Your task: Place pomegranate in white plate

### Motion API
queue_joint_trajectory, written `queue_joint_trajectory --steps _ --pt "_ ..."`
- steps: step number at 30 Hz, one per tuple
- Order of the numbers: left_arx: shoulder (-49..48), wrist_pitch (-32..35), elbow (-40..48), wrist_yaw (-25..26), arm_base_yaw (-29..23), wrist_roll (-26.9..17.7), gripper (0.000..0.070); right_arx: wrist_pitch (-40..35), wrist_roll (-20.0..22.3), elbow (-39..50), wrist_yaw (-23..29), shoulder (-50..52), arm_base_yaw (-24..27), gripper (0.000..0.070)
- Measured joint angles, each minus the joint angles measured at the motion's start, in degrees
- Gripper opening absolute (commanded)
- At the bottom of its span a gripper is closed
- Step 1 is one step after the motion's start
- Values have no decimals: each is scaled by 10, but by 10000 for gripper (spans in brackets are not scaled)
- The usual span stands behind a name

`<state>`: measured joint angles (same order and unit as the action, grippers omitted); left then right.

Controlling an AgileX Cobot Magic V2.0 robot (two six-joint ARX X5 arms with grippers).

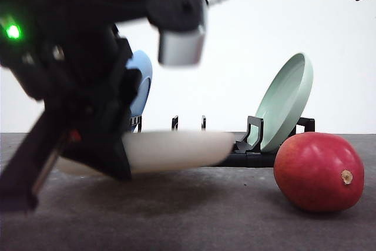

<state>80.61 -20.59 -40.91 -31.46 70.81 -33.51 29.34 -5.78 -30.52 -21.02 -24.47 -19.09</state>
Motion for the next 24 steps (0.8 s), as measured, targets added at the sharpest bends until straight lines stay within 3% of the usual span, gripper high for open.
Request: queue_joint_trajectory --steps 5,7,11,16,21,24 --pt "16 12 0 -2 8 -1 27 0 0 0 0 0 0 378" --pt "16 21 0 -2 11 -1 72 0 0 0 0 0 0 378" --pt "16 33 0 -2 15 -1 228 0 0 0 0 0 0 378" --pt "16 28 -1 -2 21 3 247 0 0 0 0 0 0 378" --pt "16 -43 -37 21 20 50 391 0 0 0 0 0 0 378" --pt "9 -98 -76 81 6 94 395 0 0 0 0 0 0 378"
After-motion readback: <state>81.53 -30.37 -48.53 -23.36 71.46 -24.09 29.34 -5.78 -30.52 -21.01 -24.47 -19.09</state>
